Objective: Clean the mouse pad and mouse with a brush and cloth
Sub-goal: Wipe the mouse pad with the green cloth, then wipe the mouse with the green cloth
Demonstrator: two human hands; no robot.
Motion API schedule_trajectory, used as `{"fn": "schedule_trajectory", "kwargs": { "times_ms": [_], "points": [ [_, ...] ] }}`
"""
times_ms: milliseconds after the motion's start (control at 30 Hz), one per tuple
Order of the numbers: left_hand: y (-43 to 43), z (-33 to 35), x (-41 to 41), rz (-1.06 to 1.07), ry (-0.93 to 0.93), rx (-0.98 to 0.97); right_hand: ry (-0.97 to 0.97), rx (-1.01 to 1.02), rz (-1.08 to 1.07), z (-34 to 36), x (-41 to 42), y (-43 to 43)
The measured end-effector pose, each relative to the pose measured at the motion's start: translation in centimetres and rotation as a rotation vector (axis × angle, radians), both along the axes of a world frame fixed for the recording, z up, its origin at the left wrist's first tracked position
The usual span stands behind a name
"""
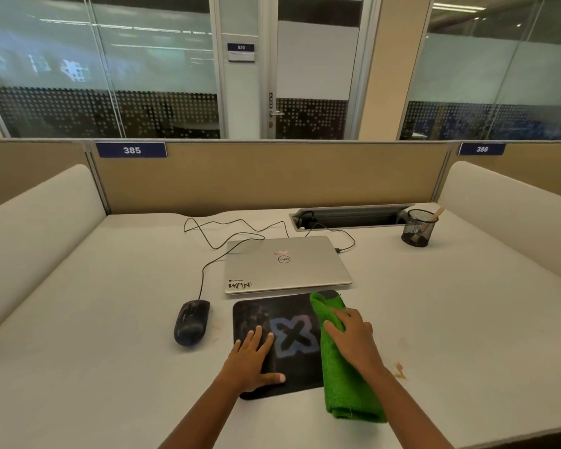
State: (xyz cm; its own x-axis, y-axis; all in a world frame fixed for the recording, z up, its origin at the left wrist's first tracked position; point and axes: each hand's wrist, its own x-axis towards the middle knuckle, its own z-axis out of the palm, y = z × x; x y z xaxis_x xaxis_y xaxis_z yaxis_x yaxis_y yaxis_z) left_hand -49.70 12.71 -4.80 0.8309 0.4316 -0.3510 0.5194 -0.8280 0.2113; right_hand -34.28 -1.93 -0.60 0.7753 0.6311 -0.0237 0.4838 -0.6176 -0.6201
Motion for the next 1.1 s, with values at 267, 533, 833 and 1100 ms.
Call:
{"fn": "schedule_trajectory", "kwargs": {
  "times_ms": [267, 533, 833, 1100],
  "points": [
    [0.9, 0.2, -2.7, 0.165, -0.293, 0.041, -0.07, 0.024, 0.154, 1.6, -1.9, 1.0],
    [5.8, 1.4, -8.3, 0.417, -0.493, 0.09, -0.108, -0.003, 0.283, 4.2, -4.5, 5.6],
    [10.4, 1.2, -10.9, 0.379, -0.487, -0.07, -0.211, -0.194, 0.393, 5.4, -9.1, 14.5],
    [13.2, 0.4, -10.2, 0.363, -0.535, -0.328, -0.269, -0.4, 0.407, 5.3, -10.7, 21.5]
  ]
}}
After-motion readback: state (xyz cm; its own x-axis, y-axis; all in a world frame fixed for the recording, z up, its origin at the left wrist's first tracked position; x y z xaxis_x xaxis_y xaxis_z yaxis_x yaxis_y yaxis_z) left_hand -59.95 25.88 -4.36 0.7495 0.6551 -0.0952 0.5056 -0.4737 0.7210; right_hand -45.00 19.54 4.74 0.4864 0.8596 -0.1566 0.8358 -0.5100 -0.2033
